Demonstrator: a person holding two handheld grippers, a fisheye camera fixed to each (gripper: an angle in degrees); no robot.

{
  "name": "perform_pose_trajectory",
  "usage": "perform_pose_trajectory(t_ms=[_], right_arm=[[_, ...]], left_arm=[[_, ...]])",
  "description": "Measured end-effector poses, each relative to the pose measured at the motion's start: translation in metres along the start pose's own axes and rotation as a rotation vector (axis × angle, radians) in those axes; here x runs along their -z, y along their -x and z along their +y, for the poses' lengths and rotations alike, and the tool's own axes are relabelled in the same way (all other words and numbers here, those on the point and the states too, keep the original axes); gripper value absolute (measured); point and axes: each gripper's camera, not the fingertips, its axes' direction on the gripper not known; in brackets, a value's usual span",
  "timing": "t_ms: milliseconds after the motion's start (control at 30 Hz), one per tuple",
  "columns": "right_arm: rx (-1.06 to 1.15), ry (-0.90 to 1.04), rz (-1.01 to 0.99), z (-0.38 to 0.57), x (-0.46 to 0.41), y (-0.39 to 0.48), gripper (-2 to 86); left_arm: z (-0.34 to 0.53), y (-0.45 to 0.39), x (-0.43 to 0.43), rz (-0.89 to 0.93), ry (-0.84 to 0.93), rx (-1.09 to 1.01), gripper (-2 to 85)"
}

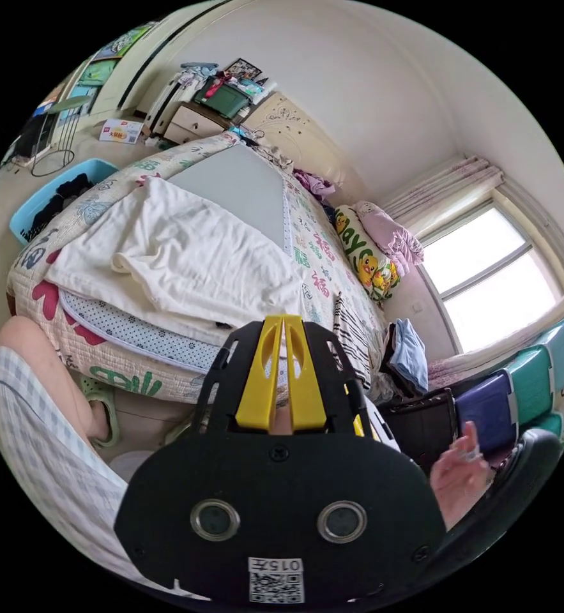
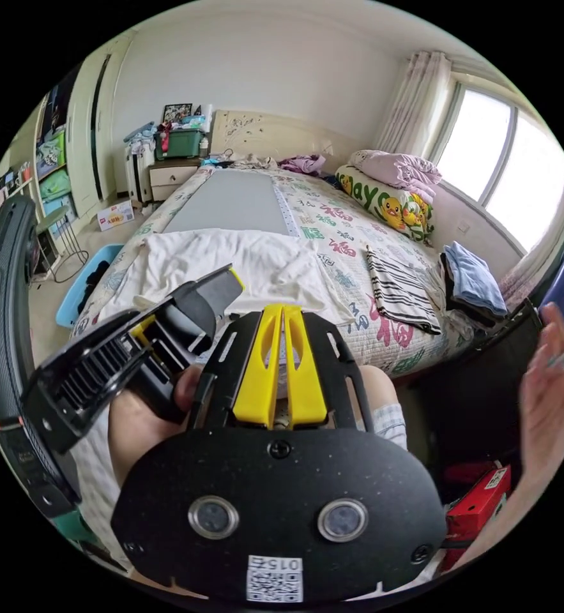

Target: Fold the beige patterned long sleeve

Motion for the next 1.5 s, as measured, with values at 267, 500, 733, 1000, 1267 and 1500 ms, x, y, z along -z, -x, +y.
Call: perform_pose_trajectory(t_ms=[267, 500, 733, 1000, 1267, 1500], right_arm=[[0.016, -0.011, -0.03, -0.02, 0.034, 0.018, -0.6], [0.059, -0.056, -0.05, -0.032, 0.067, 0.032, -0.5], [0.14, -0.069, -0.051, -0.043, 0.098, 0.051, -0.5], [0.149, -0.077, -0.106, -0.05, 0.12, 0.058, -0.5], [0.197, -0.074, -0.105, -0.061, 0.137, 0.06, -0.5], [0.15, -0.081, -0.147, -0.062, 0.146, 0.051, -0.5]], left_arm=[[-0.012, 0.041, 0.017, 0.037, -0.025, 0.076, -0.8], [-0.015, 0.067, 0.047, 0.078, -0.121, 0.078, -0.8], [-0.016, 0.094, 0.07, 0.11, -0.168, 0.129, -0.9], [-0.016, 0.118, 0.094, 0.109, -0.218, 0.153, -0.9], [-0.017, 0.129, 0.106, 0.124, -0.235, 0.183, -0.9], [-0.017, 0.13, 0.118, 0.12, -0.257, 0.162, -0.8]])
